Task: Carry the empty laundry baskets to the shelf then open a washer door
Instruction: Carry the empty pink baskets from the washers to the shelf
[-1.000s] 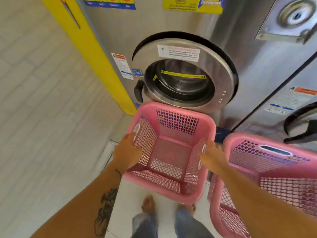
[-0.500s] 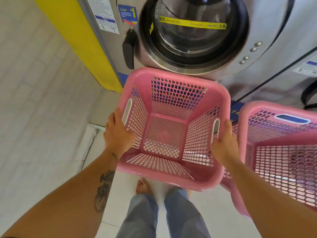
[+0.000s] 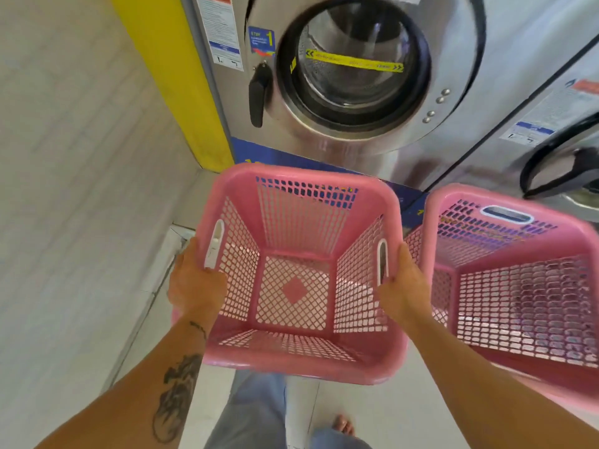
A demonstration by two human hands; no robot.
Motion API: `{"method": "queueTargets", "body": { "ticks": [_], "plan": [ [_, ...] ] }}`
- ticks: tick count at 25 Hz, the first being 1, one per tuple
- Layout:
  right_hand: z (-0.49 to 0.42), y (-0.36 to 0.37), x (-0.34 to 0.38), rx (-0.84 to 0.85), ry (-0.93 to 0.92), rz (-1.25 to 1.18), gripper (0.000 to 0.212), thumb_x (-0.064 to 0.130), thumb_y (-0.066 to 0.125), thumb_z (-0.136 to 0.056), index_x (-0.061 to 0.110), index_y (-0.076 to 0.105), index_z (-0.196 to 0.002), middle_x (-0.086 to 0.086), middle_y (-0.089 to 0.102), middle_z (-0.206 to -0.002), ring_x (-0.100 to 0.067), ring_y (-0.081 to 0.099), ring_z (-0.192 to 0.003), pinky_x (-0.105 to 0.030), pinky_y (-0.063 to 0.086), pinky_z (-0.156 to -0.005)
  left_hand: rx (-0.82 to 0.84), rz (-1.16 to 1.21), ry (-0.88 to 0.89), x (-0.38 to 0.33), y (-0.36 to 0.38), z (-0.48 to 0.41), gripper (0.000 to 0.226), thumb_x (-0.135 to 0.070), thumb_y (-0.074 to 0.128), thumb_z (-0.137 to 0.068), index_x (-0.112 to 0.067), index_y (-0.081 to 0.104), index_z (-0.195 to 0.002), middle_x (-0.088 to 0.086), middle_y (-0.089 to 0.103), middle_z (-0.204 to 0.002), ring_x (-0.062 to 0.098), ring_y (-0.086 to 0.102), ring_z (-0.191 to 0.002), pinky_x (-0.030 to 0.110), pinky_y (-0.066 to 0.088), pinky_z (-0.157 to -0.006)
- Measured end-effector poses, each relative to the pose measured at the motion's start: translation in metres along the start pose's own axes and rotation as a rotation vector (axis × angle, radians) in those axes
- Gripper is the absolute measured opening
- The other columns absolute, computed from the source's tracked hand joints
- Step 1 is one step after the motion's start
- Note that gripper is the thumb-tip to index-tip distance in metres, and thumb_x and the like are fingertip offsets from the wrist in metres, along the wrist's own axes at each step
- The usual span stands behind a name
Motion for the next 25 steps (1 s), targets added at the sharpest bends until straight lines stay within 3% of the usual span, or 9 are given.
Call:
{"method": "queueTargets", "body": {
  "ticks": [2, 4, 7, 11, 13, 16, 19, 25],
  "plan": [
    [0.028, 0.0, -0.01, 0.036, -0.065, 0.039, 0.072, -0.005, 0.051, -0.067, 0.026, 0.032, -0.129, -0.007, 0.062, -0.097, -0.031, 0.063, -0.078, -0.044, 0.055, -0.061, -0.018, -0.078, 0.031, 0.026, -0.015, 0.03, 0.05, -0.032, 0.051, -0.08, -0.03, 0.049, -0.13, -0.002, 0.067, -0.106, 0.028, 0.065, -0.085, 0.046, 0.057, -0.075],
    [0.052, 0.005, -0.022, 0.081, -0.132, 0.054, 0.075, -0.002, 0.049, -0.071, 0.026, 0.028, -0.137, -0.01, 0.058, -0.109, -0.033, 0.061, -0.087, -0.042, 0.05, -0.065, -0.027, -0.161, 0.071, 0.052, -0.027, 0.064, 0.061, -0.046, 0.039, -0.072, -0.031, 0.05, -0.13, 0.003, 0.07, -0.102, 0.032, 0.067, -0.082, 0.047, 0.058, -0.073],
    [0.091, 0.02, -0.049, 0.135, -0.23, 0.018, 0.089, 0.0, 0.05, -0.07, 0.037, 0.018, -0.145, -0.011, 0.049, -0.121, -0.033, 0.058, -0.095, -0.047, 0.054, -0.066, -0.028, -0.19, 0.108, 0.08, -0.039, 0.115, 0.056, -0.034, 0.043, -0.076, -0.025, 0.054, -0.13, 0.012, 0.068, -0.104, 0.036, 0.062, -0.083, 0.041, 0.051, -0.069],
    [0.109, 0.05, -0.094, 0.215, -0.262, 0.047, 0.1, -0.005, 0.052, -0.071, 0.043, 0.01, -0.148, -0.008, 0.047, -0.129, -0.027, 0.052, -0.09, -0.025, 0.04, -0.052, 0.01, -0.288, 0.136, 0.131, -0.025, 0.153, 0.051, -0.01, 0.049, -0.086, -0.024, 0.052, -0.134, 0.008, 0.065, -0.111, 0.032, 0.061, -0.086, 0.034, 0.043, -0.065],
    [0.107, 0.068, -0.109, 0.219, -0.288, 0.12, 0.099, -0.008, 0.054, -0.071, 0.041, 0.015, -0.148, -0.012, 0.054, -0.124, -0.026, 0.051, -0.086, -0.025, 0.038, -0.049, 0.006, -0.294, 0.129, 0.166, -0.007, 0.157, 0.047, -0.006, 0.048, -0.086, -0.022, 0.054, -0.13, 0.004, 0.066, -0.109, 0.024, 0.058, -0.077, 0.03, 0.044, -0.06],
    [0.102, 0.104, -0.129, 0.177, -0.332, 0.193, 0.095, -0.009, 0.056, -0.069, 0.039, 0.025, -0.145, -0.011, 0.061, -0.116, -0.033, 0.06, -0.088, -0.038, 0.053, -0.058, 0.014, -0.264, 0.134, 0.212, 0.027, 0.162, 0.045, -0.006, 0.046, -0.087, -0.023, 0.055, -0.128, -0.003, 0.063, -0.102, 0.016, 0.055, -0.074, 0.022, 0.039, -0.053],
    [0.106, 0.133, -0.145, 0.151, -0.351, 0.203, 0.09, -0.009, 0.05, -0.071, 0.036, 0.027, -0.145, -0.014, 0.061, -0.109, -0.038, 0.061, -0.086, -0.047, 0.057, -0.065, -0.024, -0.197, 0.108, 0.247, 0.056, 0.171, 0.047, -0.004, 0.047, -0.088, -0.025, 0.053, -0.13, -0.004, 0.061, -0.103, 0.019, 0.059, -0.076, 0.029, 0.049, -0.053],
    [0.126, 0.152, -0.168, 0.16, -0.352, 0.139, 0.085, -0.01, 0.048, -0.078, 0.03, 0.024, -0.149, -0.011, 0.051, -0.125, -0.031, 0.053, -0.107, -0.041, 0.046, -0.082, -0.082, -0.064, 0.086, 0.278, 0.086, 0.181, 0.057, -0.001, 0.046, -0.088, -0.031, 0.047, -0.137, -0.007, 0.057, -0.114, 0.017, 0.06, -0.087, 0.03, 0.056, -0.059]
  ]
}}
Point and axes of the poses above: each hand's wrist, its own z-axis away from the middle knuckle, its own y-axis out of the palm, x = y × z, the point moved 1 cm from there along -z, towards the middle knuckle
